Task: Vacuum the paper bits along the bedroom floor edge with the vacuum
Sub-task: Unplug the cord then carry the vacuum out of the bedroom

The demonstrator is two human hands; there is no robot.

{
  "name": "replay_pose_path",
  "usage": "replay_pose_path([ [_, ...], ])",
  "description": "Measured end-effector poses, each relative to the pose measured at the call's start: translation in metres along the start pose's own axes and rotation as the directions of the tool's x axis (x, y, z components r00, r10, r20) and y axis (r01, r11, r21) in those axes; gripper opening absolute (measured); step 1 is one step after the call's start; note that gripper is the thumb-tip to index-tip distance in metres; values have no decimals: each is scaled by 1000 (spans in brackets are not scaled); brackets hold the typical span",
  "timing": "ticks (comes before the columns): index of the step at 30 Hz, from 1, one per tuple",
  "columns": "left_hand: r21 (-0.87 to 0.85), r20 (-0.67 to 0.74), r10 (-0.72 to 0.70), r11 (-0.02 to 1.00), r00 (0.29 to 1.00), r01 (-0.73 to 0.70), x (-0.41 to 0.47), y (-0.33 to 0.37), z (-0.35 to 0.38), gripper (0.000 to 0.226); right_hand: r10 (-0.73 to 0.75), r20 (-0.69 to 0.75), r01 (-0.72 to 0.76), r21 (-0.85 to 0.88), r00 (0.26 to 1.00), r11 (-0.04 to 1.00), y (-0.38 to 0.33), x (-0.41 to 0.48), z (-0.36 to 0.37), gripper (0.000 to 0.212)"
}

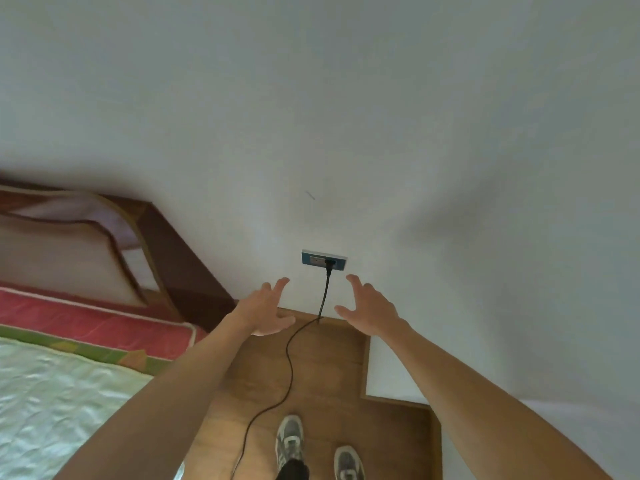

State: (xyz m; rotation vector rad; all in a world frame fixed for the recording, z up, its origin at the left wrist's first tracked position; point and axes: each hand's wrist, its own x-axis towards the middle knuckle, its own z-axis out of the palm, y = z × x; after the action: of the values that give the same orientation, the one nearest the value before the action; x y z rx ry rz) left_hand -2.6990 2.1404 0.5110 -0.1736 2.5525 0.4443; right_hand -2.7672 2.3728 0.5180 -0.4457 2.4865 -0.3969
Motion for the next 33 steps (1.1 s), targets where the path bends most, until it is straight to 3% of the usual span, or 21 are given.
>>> replay_pose_path([
  [11,-132,159,97,988,983,-76,95,-31,108,88,148,-116,-119,228,982,966,-3,87,61,65],
  [17,-379,103,108,924,989,-61,139,-19,157,76,219,-226,-124,373,949,920,0,133,85,54],
  [24,-543,31,150,833,988,-109,140,-13,188,33,298,-394,-54,525,869,850,-1,159,108,31],
  [33,-700,-64,64,708,996,-91,114,-23,199,17,398,-508,10,627,764,779,-11,163,109,20],
])
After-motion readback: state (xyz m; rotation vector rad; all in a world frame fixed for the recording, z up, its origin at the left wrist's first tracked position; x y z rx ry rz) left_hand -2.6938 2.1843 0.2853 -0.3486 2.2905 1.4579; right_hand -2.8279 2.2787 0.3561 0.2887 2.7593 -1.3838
